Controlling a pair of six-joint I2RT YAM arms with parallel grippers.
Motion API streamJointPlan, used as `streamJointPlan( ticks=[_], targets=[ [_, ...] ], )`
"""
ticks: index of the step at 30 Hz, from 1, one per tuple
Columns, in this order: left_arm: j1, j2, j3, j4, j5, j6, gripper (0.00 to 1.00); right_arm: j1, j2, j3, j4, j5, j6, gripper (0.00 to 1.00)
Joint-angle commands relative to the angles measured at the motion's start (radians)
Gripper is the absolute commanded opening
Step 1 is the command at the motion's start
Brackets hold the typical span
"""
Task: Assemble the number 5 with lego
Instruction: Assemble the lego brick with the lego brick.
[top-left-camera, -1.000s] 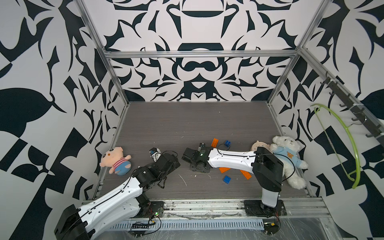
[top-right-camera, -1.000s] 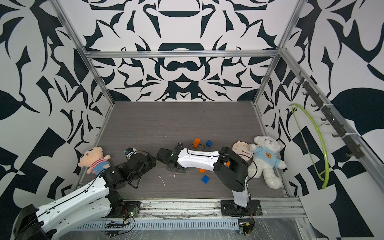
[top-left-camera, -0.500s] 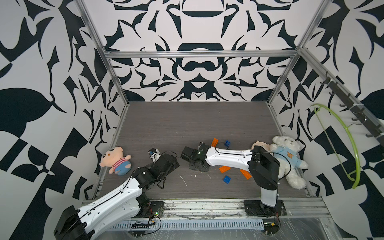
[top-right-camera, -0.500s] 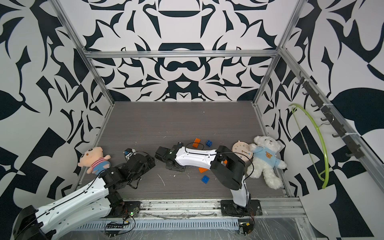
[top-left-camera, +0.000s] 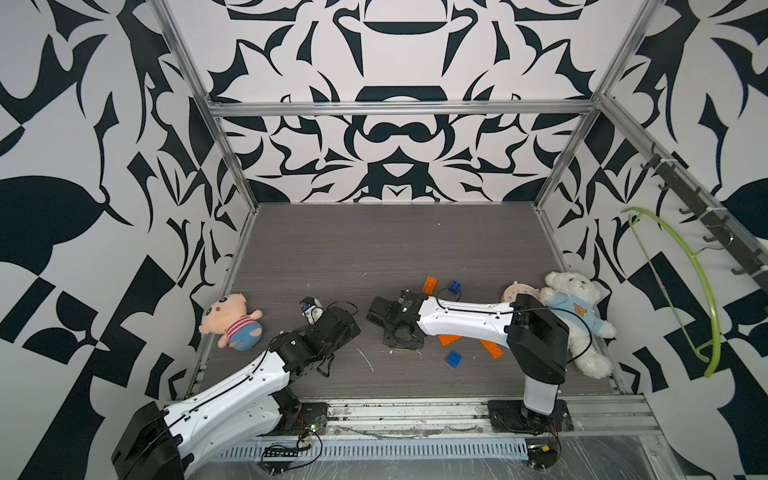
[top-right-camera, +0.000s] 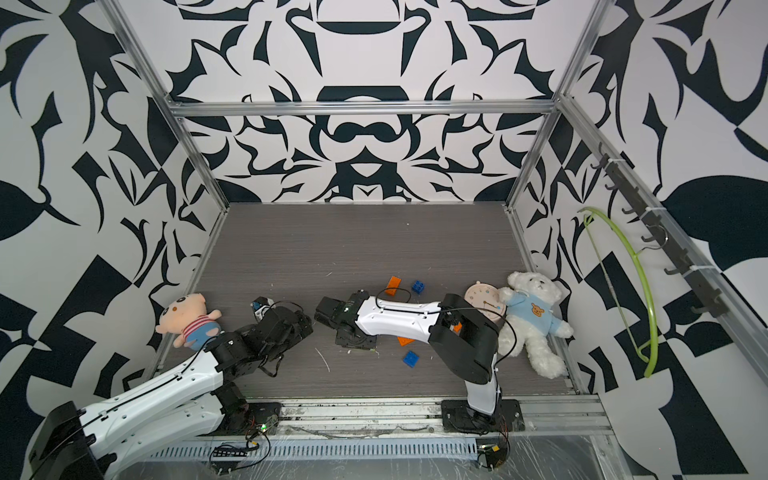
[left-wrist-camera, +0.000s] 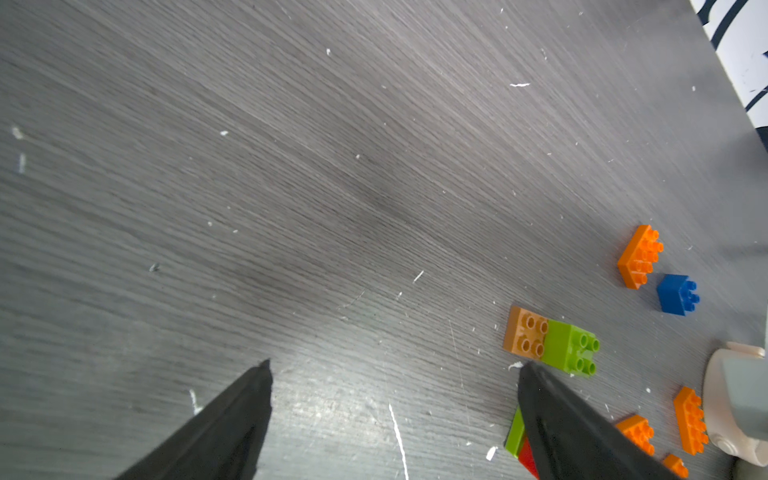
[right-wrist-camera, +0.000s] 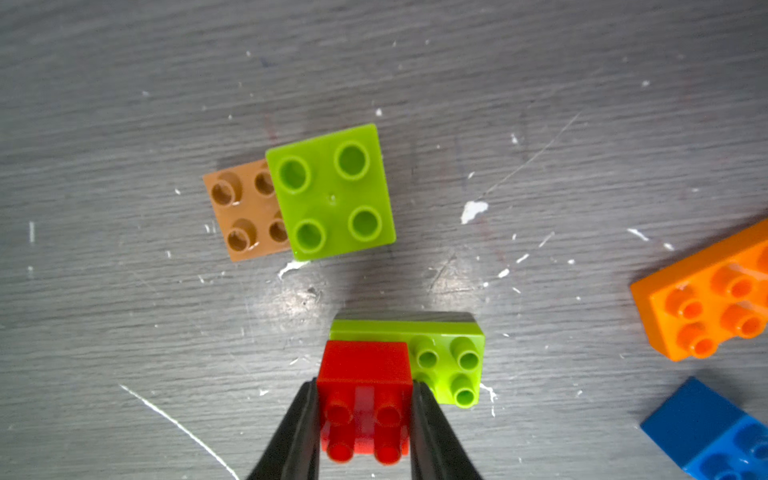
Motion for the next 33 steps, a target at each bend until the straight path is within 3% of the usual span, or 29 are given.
streamJointPlan(
  ticks=[1, 29, 33],
  targets=[
    [0.004, 0.010, 0.005, 0.004, 0.012, 0.002, 0.99, 0.005, 0.004, 0.000, -0.059, 0.023, -0.006, 0.22],
    [0.003, 0.015, 0.013, -0.020, -0.002, 0.005, 0.99, 0.001, 0.117, -0.117, 0.015, -0.044, -0.073, 0.19],
    [0.004, 0.010, 0.017, -0.012, 0.011, 0.017, 0.99, 0.002, 0.072, -0.098, 0.048, -0.035, -0.119, 0.25]
  ],
)
